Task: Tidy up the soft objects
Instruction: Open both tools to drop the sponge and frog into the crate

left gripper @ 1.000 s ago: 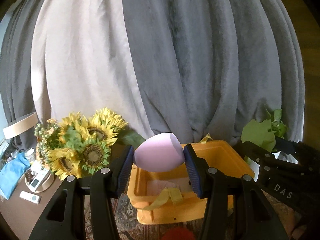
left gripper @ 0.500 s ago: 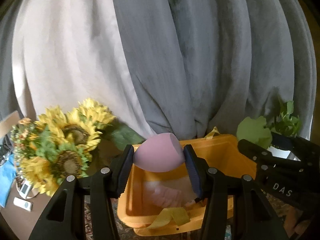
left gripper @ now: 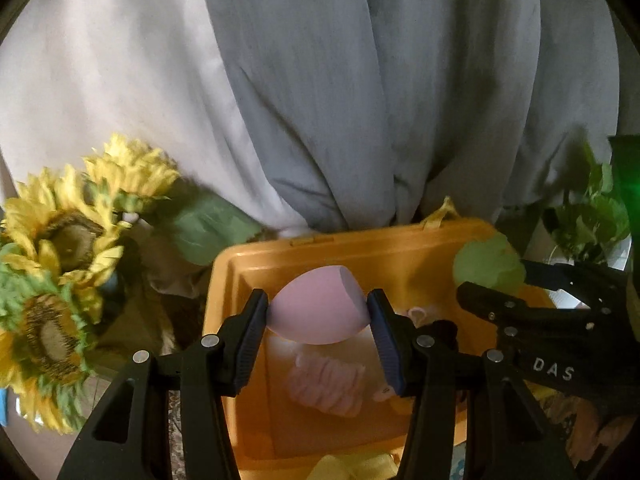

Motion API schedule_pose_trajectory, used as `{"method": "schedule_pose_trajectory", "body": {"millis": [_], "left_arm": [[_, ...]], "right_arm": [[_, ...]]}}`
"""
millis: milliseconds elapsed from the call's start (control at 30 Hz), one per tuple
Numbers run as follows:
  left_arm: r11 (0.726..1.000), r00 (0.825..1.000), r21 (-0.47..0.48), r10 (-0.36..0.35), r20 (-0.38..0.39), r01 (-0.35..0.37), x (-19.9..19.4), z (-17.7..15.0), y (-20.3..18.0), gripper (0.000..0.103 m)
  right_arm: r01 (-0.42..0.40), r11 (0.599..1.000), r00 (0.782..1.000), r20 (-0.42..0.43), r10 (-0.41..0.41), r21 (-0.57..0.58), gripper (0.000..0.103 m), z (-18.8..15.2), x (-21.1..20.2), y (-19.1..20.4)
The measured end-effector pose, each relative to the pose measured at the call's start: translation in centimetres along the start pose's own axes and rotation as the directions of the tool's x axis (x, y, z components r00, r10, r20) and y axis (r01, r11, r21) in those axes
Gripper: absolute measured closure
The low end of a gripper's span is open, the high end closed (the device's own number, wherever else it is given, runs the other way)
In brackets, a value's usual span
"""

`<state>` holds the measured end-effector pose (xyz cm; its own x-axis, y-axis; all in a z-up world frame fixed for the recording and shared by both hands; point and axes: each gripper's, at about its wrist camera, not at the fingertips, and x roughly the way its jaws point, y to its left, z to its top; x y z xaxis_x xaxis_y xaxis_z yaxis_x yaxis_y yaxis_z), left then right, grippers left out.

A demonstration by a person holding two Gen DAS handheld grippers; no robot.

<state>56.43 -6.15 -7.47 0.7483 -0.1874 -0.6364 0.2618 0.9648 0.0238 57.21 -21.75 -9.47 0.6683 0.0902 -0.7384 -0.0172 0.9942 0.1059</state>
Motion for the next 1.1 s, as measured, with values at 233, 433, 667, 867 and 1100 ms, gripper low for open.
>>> {"method": "schedule_pose_trajectory", "body": {"millis": [233,433,667,867,1100], "left_arm": [[1.000,0.998,0.031,0.008,-0.065,-0.006,2.2,-0.1,-0.2,0.045],[0.999,0.996,0.028,0.017,-0.086,-0.015,2.7,-0.1,-0.2,0.030],[1.000,0.998,0.018,0.020,-0.054,-0.019,0.9,-0.3,-0.6,0.022],[0.999,0.999,0.016,0.041,0.002,-0.041,-2.3,-0.4,-1.1,0.018],[0.997,0.994,-0.004,0.071,0.080,-0.071,-6.5,-1.1,-1.1,0.016]], "right_arm": [[-0.019,1.000,0.997,-0.071,0.019,-0.002,0.036,-0.4,1.8,-0.1],[-0.025,0.999,0.996,-0.086,0.028,0.036,0.033,-0.4,1.8,-0.4],[0.012,0.998,1.000,-0.001,-0.012,0.054,0.033,-0.7,-1.1,-0.5],[0.058,0.998,0.993,0.102,-0.062,0.040,0.033,-1.2,-4.7,0.1],[0.080,0.996,0.976,0.199,-0.085,0.035,0.028,-2.0,-8.4,0.9]]}}
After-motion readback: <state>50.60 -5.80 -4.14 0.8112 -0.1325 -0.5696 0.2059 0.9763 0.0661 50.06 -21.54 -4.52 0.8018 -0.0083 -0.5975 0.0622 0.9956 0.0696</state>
